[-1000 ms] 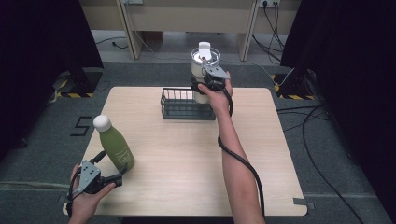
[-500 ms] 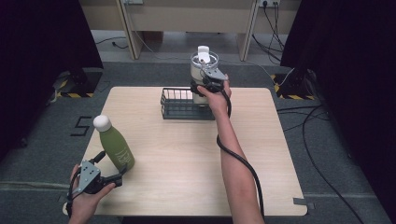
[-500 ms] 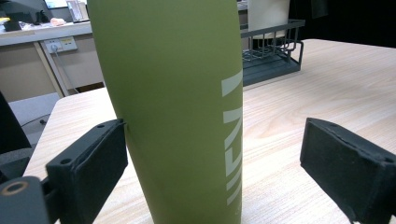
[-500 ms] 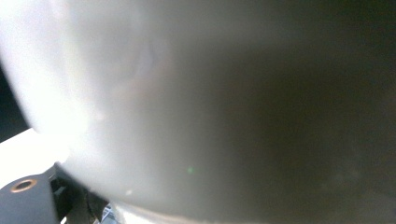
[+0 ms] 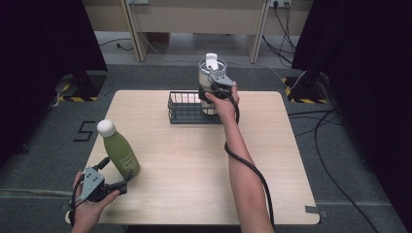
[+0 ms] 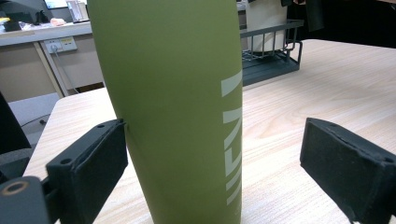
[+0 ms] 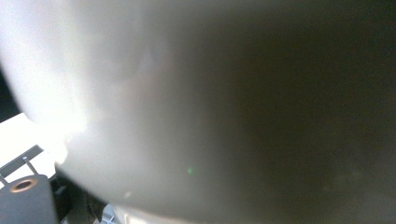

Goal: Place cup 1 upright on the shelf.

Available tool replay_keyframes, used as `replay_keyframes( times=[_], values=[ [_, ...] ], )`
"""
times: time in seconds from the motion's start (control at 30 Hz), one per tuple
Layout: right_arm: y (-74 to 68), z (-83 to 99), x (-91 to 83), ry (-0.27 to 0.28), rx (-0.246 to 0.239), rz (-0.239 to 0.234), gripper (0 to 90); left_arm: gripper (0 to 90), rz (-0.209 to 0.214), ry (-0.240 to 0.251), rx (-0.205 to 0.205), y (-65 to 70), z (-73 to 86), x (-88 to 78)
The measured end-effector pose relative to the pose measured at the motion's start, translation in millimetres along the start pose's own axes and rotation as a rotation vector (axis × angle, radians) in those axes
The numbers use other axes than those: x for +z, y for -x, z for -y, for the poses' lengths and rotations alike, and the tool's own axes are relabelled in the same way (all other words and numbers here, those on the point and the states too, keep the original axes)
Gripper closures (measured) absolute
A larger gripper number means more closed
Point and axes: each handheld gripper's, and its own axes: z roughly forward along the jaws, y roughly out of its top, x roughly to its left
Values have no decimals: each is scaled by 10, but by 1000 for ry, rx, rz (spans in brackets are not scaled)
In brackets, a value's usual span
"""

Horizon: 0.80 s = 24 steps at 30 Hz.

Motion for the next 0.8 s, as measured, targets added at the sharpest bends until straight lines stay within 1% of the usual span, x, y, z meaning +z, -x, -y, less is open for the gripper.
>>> replay_keyframes(
  times=[0.37,0.4,0.57,0.7,0.8],
  values=[
    [5,40,-10,20,-2,4,93,68,0,0,3,1,-1,-5],
    [8,43,-22,16,7,2,92,68,1,0,3,2,-2,-6],
    [13,63,-44,19,16,-3,89,67,1,-1,5,3,-2,-7],
    [-36,92,-54,23,-14,3,62,66,1,-2,6,4,-2,-7],
    [-55,101,-55,24,-25,3,55,67,2,-2,7,4,-3,-9]
  ],
)
